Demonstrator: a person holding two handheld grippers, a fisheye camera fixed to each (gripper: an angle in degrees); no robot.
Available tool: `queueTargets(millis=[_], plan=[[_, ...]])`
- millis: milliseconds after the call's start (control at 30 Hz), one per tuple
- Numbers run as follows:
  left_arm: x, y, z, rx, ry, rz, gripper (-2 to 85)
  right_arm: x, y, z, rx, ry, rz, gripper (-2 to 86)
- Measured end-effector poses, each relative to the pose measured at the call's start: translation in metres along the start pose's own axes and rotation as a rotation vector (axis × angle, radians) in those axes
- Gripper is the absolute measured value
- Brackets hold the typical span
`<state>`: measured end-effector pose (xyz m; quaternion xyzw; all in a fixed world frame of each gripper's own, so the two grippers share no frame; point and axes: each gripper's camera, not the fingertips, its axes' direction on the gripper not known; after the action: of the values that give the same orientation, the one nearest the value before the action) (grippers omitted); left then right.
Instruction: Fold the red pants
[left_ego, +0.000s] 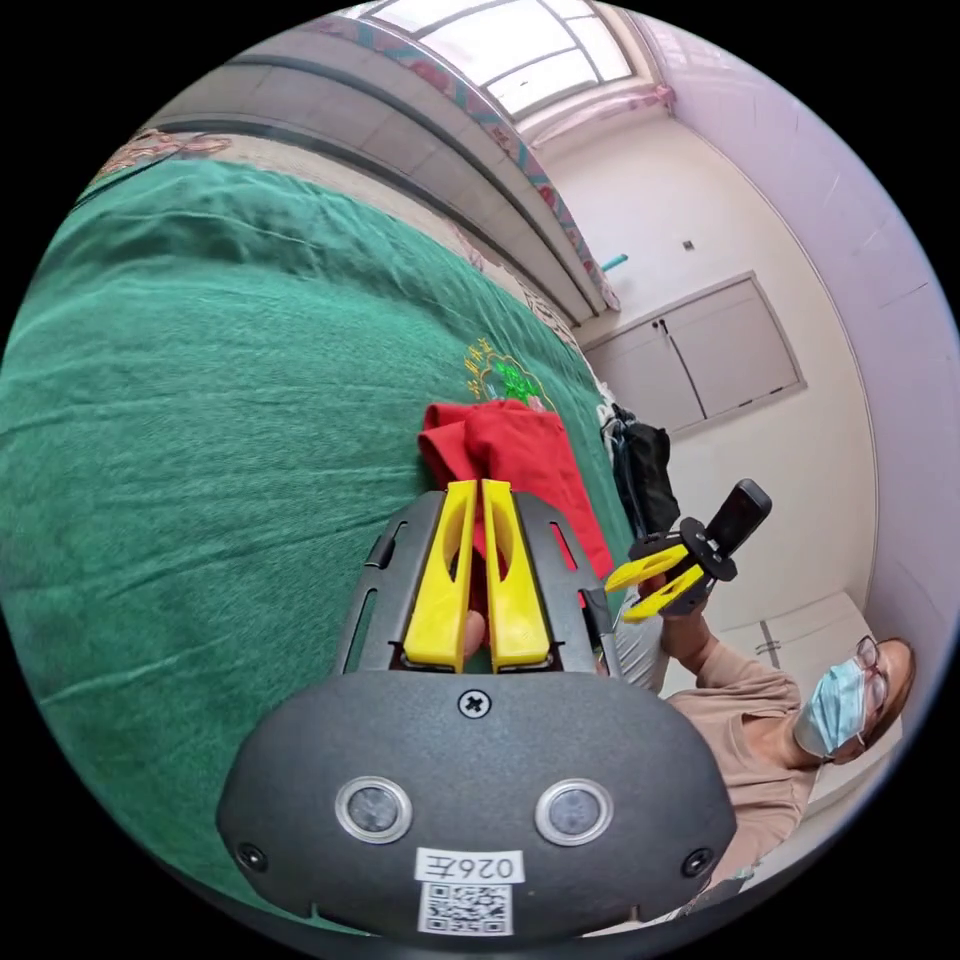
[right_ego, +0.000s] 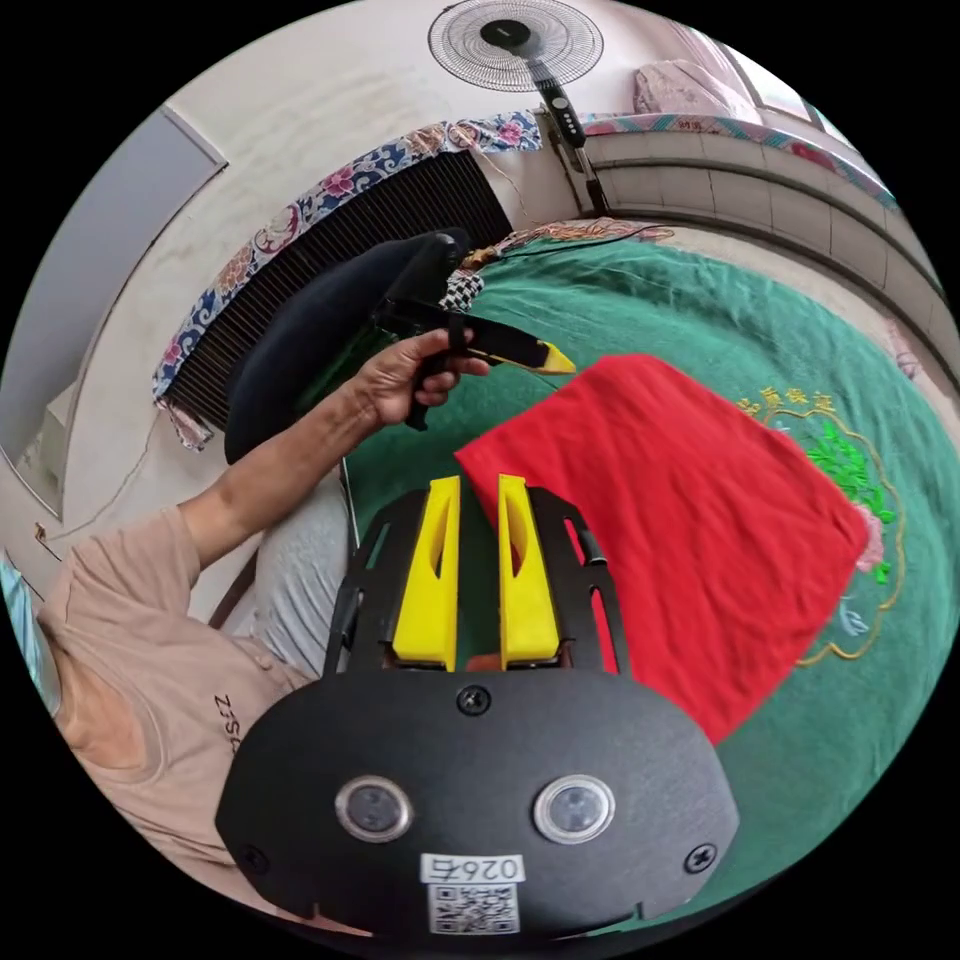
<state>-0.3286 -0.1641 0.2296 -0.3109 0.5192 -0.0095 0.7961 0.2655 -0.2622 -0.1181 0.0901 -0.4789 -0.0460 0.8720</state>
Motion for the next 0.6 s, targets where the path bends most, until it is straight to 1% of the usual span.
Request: queueTargets(millis=[67,133,200,267,300,333,367,400,433,500,567,600], plan=[[0.012,0.014,-0.019,0.064,-0.032,0.015,-0.8,0.001,-0.004,-0.022,-0.040,0.089,-0.011,0.9],[0.054,0.027,-0.031,0.165,-0.080,0.107,-0.9,0.009,-0.005,-0.053,-0.039,0.240,0.032,-0.5],[0.087,0.027,-0.020,0.180,-0.093,0.195,-0.9,0.019,-0.004,-0.073,-0.012,0.324,0.093,-0.7],[0.113,0.020,0.006,0.124,-0.132,0.276,-1.0,0.031,-0.005,-0.083,-0.011,0.361,0.160,-0.9],[0.122,0.014,0.033,0.035,-0.191,0.315,-0.9,0.038,-0.006,-0.084,-0.026,0.356,0.198,-0.9],[0.119,0.007,0.068,-0.114,-0.295,0.308,-0.9,0.046,-0.008,-0.077,-0.062,0.336,0.228,-0.9],[0.113,0.006,0.086,-0.200,-0.346,0.294,-0.9,0.049,-0.010,-0.072,-0.097,0.319,0.240,-0.9],[0.099,0.011,0.112,-0.307,-0.343,0.271,-0.8,0.055,-0.013,-0.055,-0.207,0.270,0.244,-0.9],[0.091,0.018,0.101,-0.229,-0.259,0.222,-0.9,0.058,-0.016,-0.038,-0.322,0.236,0.236,-0.9],[0.087,0.029,0.080,-0.177,-0.165,0.172,-0.9,0.050,-0.023,-0.034,-0.379,0.261,0.197,-0.9],[0.103,0.047,0.060,-0.115,-0.166,0.204,-0.9,0.036,-0.034,-0.047,-0.361,0.310,0.159,-0.9],[0.122,0.059,0.051,-0.092,-0.155,0.262,-1.0,0.025,-0.040,-0.061,-0.310,0.361,0.140,-0.9]])
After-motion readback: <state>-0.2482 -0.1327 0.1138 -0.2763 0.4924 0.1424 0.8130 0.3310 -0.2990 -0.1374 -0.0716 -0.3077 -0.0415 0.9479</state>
